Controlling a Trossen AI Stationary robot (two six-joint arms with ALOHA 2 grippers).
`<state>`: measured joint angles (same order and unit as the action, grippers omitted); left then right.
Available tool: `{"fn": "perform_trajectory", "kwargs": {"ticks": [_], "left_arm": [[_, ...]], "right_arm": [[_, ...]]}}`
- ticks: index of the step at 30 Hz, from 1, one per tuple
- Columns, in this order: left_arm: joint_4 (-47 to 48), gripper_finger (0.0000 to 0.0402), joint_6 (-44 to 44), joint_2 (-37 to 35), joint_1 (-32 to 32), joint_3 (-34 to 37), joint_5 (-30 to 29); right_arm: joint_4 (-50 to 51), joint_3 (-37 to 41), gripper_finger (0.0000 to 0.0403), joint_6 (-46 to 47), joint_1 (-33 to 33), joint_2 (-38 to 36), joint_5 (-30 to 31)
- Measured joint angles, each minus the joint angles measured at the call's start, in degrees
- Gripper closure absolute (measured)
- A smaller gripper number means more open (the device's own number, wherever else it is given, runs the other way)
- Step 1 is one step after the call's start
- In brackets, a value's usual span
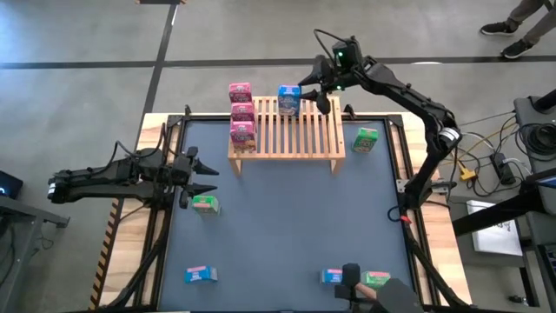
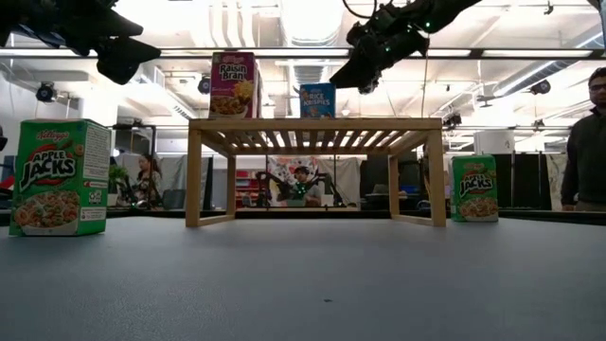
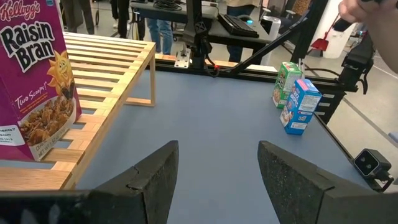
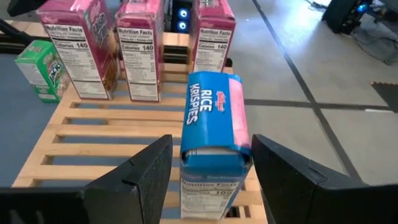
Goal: Stack cereal on shelf
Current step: Put the top middle blue cereal box on the shelf, then put the left blue cereal box on the shelf aligned with the other blue cereal box
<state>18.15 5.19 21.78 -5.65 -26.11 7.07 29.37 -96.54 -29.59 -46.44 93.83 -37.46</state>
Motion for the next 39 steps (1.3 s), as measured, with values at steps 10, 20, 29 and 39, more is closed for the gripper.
{"fn": "perform_trajectory", "kwargs": {"ticks": [10,20,29,39], "left_arm": [[0.07,0.0198,0.04,0.00,-0.01,0.00,0.00],[0.01,0.0198,4.27,0.29,0.00,0.00,-0.01],[4.50,0.0198,7.68,2.26,0.77,-4.49,4.44],[7.04,0.0198,11.05,7.96,12.20,-9.26,-2.21]], "right_arm": [[10.38,0.02,0.0193,2.53,0.93,-6.52,3.24],[9.33,11.68,0.0193,5.80,12.80,-16.55,15.18],[-5.83,29.17,0.0193,11.83,30.32,-26.72,28.61],[-23.18,45.93,0.0193,19.08,46.39,-35.86,40.83]]}}
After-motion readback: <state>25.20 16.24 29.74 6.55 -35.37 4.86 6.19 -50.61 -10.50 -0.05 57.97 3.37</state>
